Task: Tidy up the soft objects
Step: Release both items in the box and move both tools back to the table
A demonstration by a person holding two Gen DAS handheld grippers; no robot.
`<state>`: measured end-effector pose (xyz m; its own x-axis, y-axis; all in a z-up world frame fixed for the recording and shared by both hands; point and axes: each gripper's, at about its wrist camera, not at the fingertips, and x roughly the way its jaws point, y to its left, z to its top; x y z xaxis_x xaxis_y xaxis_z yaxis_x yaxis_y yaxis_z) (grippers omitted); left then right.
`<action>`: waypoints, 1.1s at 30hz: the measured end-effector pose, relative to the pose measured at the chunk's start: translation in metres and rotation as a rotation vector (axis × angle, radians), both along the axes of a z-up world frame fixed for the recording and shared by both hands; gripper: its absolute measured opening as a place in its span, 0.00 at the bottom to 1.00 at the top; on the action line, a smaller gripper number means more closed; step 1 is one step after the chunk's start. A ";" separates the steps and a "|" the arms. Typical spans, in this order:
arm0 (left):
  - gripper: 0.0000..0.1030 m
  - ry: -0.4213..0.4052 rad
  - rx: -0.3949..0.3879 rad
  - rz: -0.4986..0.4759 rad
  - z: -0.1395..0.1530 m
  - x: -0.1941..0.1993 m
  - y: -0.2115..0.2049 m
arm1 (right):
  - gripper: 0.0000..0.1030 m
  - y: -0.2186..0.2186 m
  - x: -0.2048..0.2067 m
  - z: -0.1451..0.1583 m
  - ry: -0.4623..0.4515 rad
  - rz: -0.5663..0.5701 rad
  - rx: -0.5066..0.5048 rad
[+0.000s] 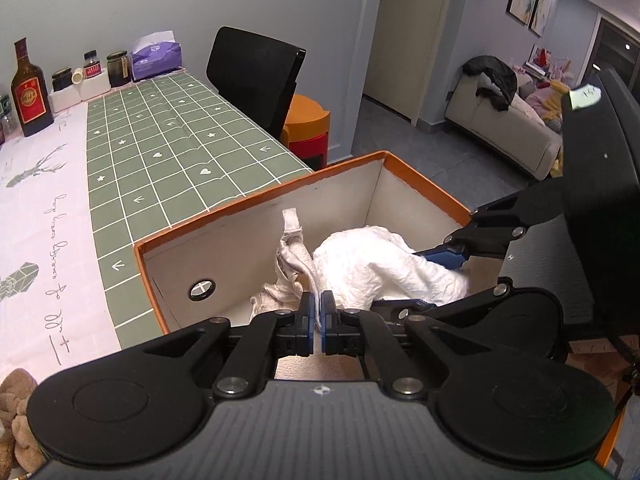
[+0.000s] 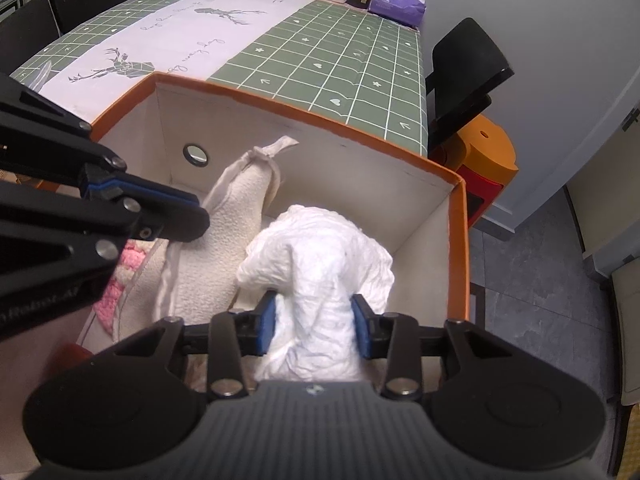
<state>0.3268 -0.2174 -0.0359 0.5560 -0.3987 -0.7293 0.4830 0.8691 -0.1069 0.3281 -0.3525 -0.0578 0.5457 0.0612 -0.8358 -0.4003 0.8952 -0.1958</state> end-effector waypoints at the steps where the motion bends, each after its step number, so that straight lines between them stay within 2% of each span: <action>1: 0.04 0.001 -0.010 0.003 0.002 -0.001 0.002 | 0.44 0.000 -0.001 0.002 -0.005 -0.002 -0.003; 3: 0.18 -0.006 -0.022 0.010 0.005 -0.003 0.005 | 0.46 0.000 -0.003 0.006 -0.010 -0.003 -0.007; 6: 0.32 -0.031 -0.042 0.019 0.013 -0.010 0.009 | 0.56 0.002 -0.007 0.013 -0.016 0.003 -0.026; 7: 0.34 -0.036 -0.049 0.020 0.017 -0.011 0.010 | 0.59 0.003 -0.009 0.016 -0.020 0.005 -0.035; 9: 0.40 -0.047 -0.062 0.025 0.022 -0.014 0.014 | 0.60 0.005 -0.013 0.022 -0.028 0.012 -0.047; 14: 0.45 -0.079 -0.097 0.038 0.041 -0.025 0.024 | 0.70 0.011 -0.027 0.043 -0.077 0.010 -0.105; 15: 0.48 -0.087 -0.102 0.040 0.045 -0.028 0.027 | 0.70 0.011 -0.030 0.048 -0.088 0.006 -0.113; 19: 0.49 -0.152 -0.096 0.042 0.065 -0.049 0.039 | 0.70 0.012 -0.046 0.071 -0.142 -0.020 -0.105; 23: 0.49 -0.251 -0.052 0.067 0.083 -0.077 0.056 | 0.70 0.015 -0.072 0.098 -0.223 -0.048 -0.033; 28: 0.49 -0.366 0.007 0.108 0.092 -0.121 0.083 | 0.70 0.033 -0.117 0.111 -0.300 -0.035 0.091; 33: 0.49 -0.398 0.012 0.181 0.090 -0.160 0.118 | 0.70 0.066 -0.157 0.109 -0.342 -0.002 0.228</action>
